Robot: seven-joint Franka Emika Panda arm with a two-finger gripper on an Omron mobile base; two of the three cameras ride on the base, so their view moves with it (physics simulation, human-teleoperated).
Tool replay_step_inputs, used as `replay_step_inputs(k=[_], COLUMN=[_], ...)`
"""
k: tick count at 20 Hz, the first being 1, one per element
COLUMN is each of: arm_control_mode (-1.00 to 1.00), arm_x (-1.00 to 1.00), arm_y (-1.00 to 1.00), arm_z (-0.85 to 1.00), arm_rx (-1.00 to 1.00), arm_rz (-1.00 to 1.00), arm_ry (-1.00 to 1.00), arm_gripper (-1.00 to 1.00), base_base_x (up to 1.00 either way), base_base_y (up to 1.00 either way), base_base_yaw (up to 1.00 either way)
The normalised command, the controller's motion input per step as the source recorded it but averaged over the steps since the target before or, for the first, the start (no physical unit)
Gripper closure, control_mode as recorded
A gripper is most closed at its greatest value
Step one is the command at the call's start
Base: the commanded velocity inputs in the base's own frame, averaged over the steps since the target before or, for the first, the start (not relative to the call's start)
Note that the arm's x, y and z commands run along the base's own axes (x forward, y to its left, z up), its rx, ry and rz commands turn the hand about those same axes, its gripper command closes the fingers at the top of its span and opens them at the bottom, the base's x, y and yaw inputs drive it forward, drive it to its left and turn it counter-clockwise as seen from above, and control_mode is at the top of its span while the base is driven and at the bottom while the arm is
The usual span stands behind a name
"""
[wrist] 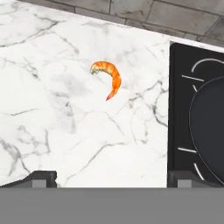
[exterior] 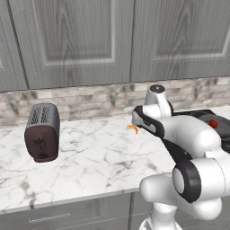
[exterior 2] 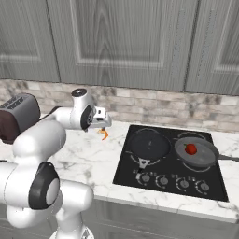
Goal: Place both pans onto different burners. Then place the bell pepper and the shrimp on different pans.
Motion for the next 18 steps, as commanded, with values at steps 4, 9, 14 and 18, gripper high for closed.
replay_step_inputs(k=[4, 9, 14, 18], arm_control_mode=[-1.0, -1.0, -1.0, -1.0], arm_x=[0.13, 0.16, 0.19, 0.18], arm_y=[0.0, 0.0, 0.0, 0.0], arm_z=[0.0, 0.0, -0.09, -0.17], arm_rx=[0.02, 0.04, 0.02, 0.0], arm_rz=[0.0, 0.0, 0.0, 0.0], arm_ry=[0.09, 0.04, 0.0, 0.0], arm_gripper=[-1.0, -1.0, -1.0, -1.0], base_base_x=[0.0, 0.0, 0.0, 0.0], base_base_y=[0.0, 0.0, 0.0, 0.0], base_base_yaw=[0.0, 0.0, 0.0, 0.0])
